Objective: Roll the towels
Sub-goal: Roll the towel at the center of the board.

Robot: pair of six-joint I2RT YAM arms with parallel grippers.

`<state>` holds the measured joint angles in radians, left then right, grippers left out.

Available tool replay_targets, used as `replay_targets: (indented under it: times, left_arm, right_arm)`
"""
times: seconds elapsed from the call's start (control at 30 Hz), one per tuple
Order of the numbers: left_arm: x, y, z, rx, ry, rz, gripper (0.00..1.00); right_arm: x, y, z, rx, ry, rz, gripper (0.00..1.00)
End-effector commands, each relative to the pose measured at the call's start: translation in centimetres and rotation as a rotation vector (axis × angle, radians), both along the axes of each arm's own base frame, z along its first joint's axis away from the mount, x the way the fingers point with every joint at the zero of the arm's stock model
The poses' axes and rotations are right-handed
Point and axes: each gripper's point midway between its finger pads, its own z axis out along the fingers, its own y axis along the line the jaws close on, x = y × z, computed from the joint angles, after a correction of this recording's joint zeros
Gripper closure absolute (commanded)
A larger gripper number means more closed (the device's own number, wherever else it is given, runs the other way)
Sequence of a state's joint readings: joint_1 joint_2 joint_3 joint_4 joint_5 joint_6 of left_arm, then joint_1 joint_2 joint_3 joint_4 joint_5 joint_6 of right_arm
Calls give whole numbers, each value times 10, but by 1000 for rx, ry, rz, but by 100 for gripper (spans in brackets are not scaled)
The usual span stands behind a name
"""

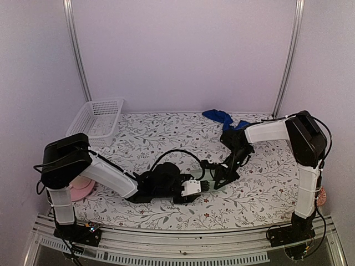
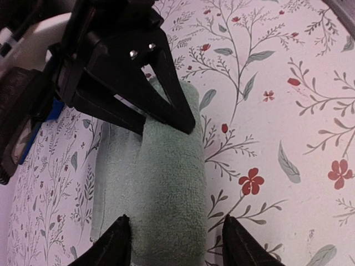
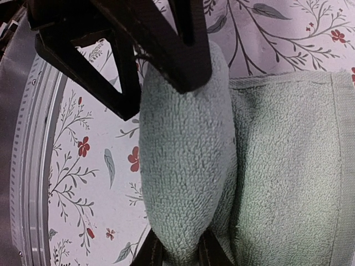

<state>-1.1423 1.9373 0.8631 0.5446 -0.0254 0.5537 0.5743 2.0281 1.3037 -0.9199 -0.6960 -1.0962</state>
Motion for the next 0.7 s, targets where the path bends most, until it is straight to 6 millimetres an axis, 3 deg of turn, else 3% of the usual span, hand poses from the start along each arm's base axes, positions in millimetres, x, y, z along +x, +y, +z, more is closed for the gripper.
replay_targets:
  times: [0.0,0.13,0.23,0.37,0.53,0.67]
  left_arm:
    - [0,-4,-22,59,-2,11,45]
    - [-2,-6,-34,100,3,2,50]
    - [-5,-7,-39,116,0,-6,63]
    - [-9,-7,-42,130,6,-19,74]
    - [-14,-8,-47,161,62,-34,89]
    - [-18,-7,-60,213,195,-31,90]
  right_arm:
    - [-17,-16,-18,-89,85,16,82]
    - [-18,-16,-18,-91,89,18,82]
    - [-17,-17,-20,-98,86,18,82]
    - [-13,-17,-20,-103,60,9,82]
    - [4,-12,-4,-59,-79,-13,67]
    - [18,-14,15,-17,-250,-28,55]
